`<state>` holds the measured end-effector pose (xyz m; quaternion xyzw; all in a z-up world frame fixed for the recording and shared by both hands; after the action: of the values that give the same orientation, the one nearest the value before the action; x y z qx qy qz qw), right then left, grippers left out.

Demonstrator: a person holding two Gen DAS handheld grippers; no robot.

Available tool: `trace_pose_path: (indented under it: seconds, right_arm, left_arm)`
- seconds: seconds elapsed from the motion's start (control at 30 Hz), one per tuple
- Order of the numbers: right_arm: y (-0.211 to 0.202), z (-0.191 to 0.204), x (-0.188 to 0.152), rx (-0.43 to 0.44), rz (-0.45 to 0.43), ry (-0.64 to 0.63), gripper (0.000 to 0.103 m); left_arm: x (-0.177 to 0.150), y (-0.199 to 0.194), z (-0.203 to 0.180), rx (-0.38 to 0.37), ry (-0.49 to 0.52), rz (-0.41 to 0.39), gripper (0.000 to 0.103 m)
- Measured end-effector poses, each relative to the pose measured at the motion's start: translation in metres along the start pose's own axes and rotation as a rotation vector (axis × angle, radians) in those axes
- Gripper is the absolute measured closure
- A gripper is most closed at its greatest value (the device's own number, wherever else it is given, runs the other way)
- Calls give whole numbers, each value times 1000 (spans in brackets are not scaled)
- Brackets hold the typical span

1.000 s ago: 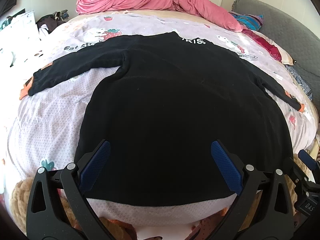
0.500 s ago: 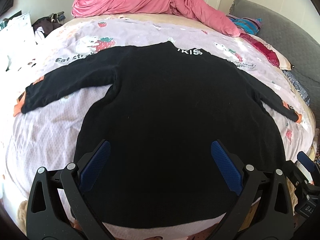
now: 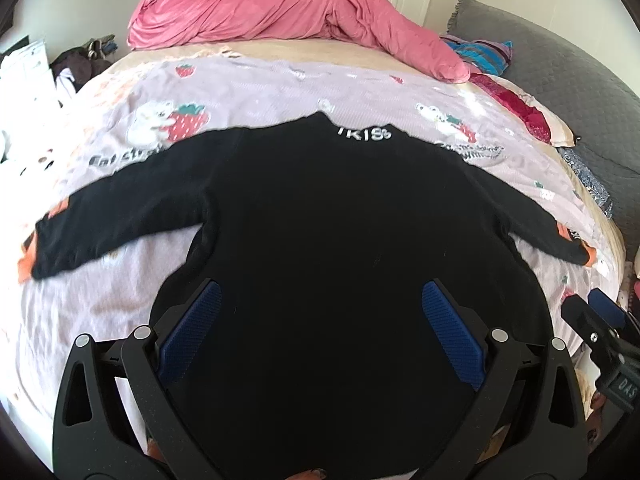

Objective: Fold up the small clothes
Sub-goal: 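Move the right gripper to the orange cuff of a shirt sleeve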

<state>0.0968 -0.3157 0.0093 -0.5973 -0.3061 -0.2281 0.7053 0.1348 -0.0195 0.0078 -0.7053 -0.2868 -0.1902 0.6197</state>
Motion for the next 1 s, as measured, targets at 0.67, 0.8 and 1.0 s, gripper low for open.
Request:
trace_pose_path:
  seconds: [0.67, 0.8, 1.0]
  right_arm:
    - [56, -27, 84, -47, -29, 78, 4]
    - [65, -46, 98, -68, -40, 133, 4]
    - [78, -82, 107, -123, -51, 215, 4]
  left_arm:
    - [71, 46, -22, -19, 34, -3, 8]
    - [79, 61, -22, -18, 41, 1, 8]
    - [83, 77, -30, -50, 55, 14, 8]
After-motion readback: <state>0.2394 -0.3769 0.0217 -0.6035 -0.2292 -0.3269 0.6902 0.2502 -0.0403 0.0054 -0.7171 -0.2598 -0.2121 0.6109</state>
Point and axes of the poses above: each gripper's, at about its wrist camera, not at the fingertips, and y roughly the way its jaws point, z to its left, x to its top, the point moved 6 cm from there along y, roughly the way its jaws point, and after that the axes turned 4 degrees about -y, right-handed, at the moved point
